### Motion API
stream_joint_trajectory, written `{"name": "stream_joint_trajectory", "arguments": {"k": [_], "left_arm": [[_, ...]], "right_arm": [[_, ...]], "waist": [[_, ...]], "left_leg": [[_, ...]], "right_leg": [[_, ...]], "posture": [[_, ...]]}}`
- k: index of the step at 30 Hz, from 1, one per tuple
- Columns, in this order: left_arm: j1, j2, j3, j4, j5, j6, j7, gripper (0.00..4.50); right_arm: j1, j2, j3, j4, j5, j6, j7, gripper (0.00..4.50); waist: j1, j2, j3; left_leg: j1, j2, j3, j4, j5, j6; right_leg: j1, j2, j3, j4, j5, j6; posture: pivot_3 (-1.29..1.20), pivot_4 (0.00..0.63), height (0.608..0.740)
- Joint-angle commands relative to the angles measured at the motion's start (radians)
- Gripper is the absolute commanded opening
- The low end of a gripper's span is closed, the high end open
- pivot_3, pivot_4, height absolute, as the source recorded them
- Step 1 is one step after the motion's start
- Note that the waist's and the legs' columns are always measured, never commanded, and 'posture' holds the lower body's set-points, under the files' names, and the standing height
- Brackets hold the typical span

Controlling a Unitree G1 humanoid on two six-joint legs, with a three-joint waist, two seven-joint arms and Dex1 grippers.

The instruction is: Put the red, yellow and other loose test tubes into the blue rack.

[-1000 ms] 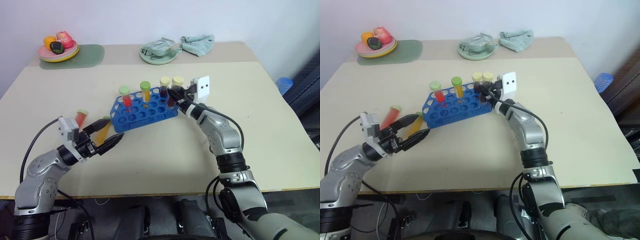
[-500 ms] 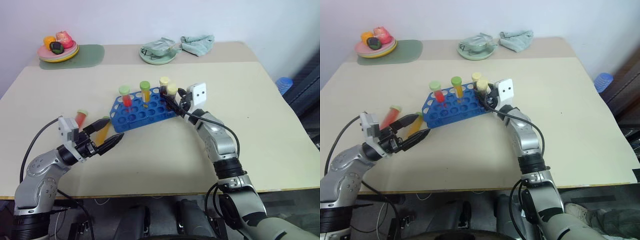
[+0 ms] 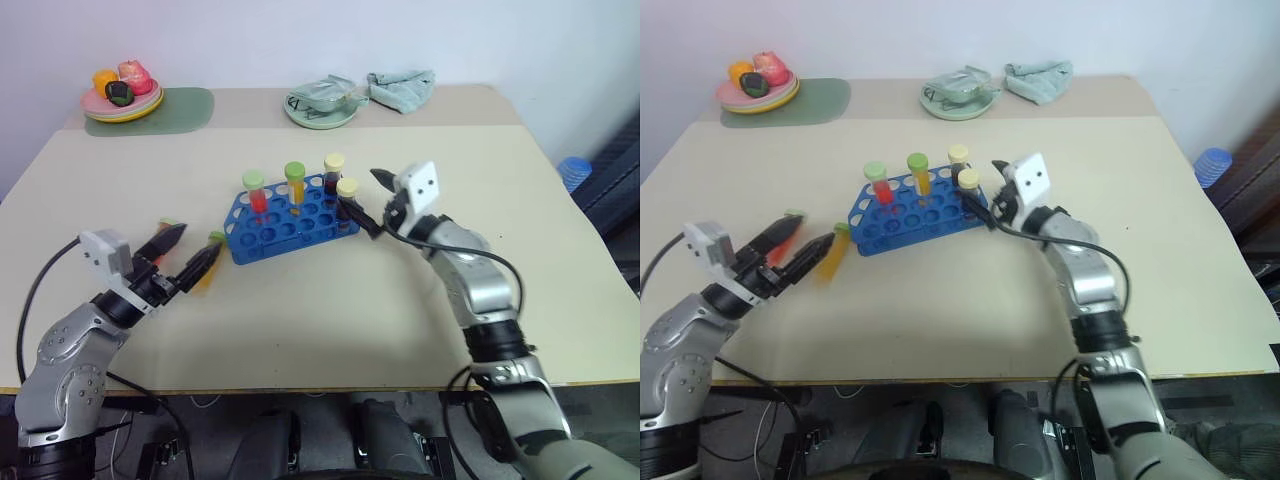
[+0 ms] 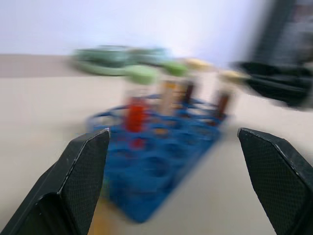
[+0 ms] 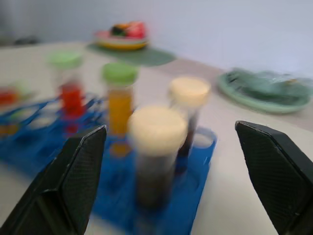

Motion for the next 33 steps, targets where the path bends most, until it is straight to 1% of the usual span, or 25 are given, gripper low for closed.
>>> {"name": "stream_joint_trajectory", "arguments": {"k": [1,4,6,8,10,11,12,14,18,20,22,27,33], "left_arm": [[0.016,0.032,0.045,-0.095,0.007,0.106,0.137,4.31],[0.002,0.081,0.079,-0.113,-0.043,0.217,0.189,4.31],[-0.039,0.153,0.093,-0.103,-0.051,0.376,0.274,4.31],[-0.111,0.221,0.093,-0.079,-0.077,0.579,0.363,4.31],[-0.205,0.282,0.067,-0.048,-0.108,0.747,0.393,4.31],[-0.254,0.314,0.042,-0.022,-0.115,0.841,0.399,4.31],[-0.306,0.330,0.020,0.005,-0.119,0.900,0.398,4.31],[-0.399,0.340,-0.012,0.042,-0.120,0.978,0.400,4.31],[-0.598,0.349,-0.118,0.160,-0.089,1.153,0.389,4.31],[-0.659,0.334,-0.139,0.198,-0.077,1.207,0.384,4.31],[-0.688,0.346,-0.184,0.226,-0.073,1.245,0.371,4.31],[-0.727,0.334,-0.263,0.300,-0.011,1.255,0.369,4.31],[-0.806,0.249,-0.356,0.410,0.085,1.205,0.355,4.31]], "right_arm": [[0.046,-0.091,-0.040,-0.155,0.063,0.074,0.073,4.29],[0.110,-0.197,-0.070,-0.244,0.106,0.119,0.145,4.29],[0.169,-0.286,-0.097,-0.316,0.158,0.123,0.247,4.29],[0.208,-0.347,-0.123,-0.375,0.223,0.142,0.318,4.29],[0.232,-0.397,-0.144,-0.417,0.281,0.166,0.378,4.29],[0.238,-0.415,-0.153,-0.431,0.305,0.177,0.399,4.29],[0.237,-0.426,-0.159,-0.437,0.320,0.181,0.412,4.29],[0.232,-0.441,-0.164,-0.442,0.337,0.179,0.429,4.29],[0.215,-0.443,-0.162,-0.433,0.323,0.155,0.422,4.29],[0.214,-0.442,-0.162,-0.434,0.319,0.148,0.420,4.29],[0.216,-0.443,-0.163,-0.435,0.314,0.141,0.417,4.29],[0.213,-0.438,-0.167,-0.450,0.317,0.142,0.394,4.29],[0.207,-0.432,-0.157,-0.468,0.321,0.154,0.361,4.29]], "waist": [[0.006,0.000,0.000],[0.013,0.000,0.000],[0.018,-0.001,0.001],[0.021,-0.003,0.002],[0.020,-0.005,0.003],[0.019,-0.006,0.004],[0.018,-0.007,0.004],[0.016,-0.007,0.005],[0.019,-0.010,0.006],[0.018,-0.010,0.007],[0.016,-0.010,0.007],[0.019,-0.011,0.007],[0.034,-0.011,0.007]], "left_leg": [[0.000,0.000,0.000,0.000,0.000,0.000],[0.000,0.000,0.000,0.000,0.000,0.000],[0.000,0.000,0.000,0.000,0.000,0.000],[0.000,0.000,0.000,0.000,0.000,0.000],[0.000,0.000,0.000,0.000,0.000,0.000],[0.000,0.000,-0.001,0.000,0.000,0.000],[0.000,0.000,-0.001,0.000,0.000,0.000],[0.000,0.000,0.000,0.001,0.000,0.000],[0.000,0.000,-0.001,0.001,0.000,-0.001],[0.000,0.000,-0.001,0.001,0.001,-0.001],[0.000,0.000,0.000,0.001,0.003,-0.006],[0.000,0.000,-0.001,0.001,0.004,-0.007],[-0.001,0.000,0.000,0.002,0.004,-0.007]], "right_leg": [[0.000,0.000,0.000,0.000,0.000,0.000],[0.000,0.000,0.000,0.000,0.000,0.000],[0.000,0.000,0.000,0.000,0.000,0.000],[0.000,0.000,0.000,0.000,0.000,0.000],[0.001,0.000,0.000,0.000,0.000,0.000],[0.001,0.000,0.000,0.000,0.000,0.000],[0.001,0.000,0.000,0.000,0.000,0.000],[0.001,0.000,0.000,0.000,0.000,0.000],[0.000,0.000,-0.001,0.001,0.000,0.000],[0.000,0.000,-0.001,0.001,0.000,0.000],[0.000,0.000,-0.001,0.000,0.000,0.000],[0.000,0.000,0.000,0.001,0.000,0.000],[0.000,0.000,0.000,0.000,0.000,0.000]], "posture": [[0.00,0.150,0.740],[0.00,0.150,0.740],[0.00,0.150,0.740],[0.00,0.150,0.740],[0.00,0.150,0.740],[0.00,0.150,0.740],[0.00,0.150,0.740],[0.00,0.150,0.740],[0.00,0.150,0.740],[0.00,0.150,0.740],[0.00,0.150,0.740],[0.00,0.150,0.740],[0.00,0.150,0.740]]}}
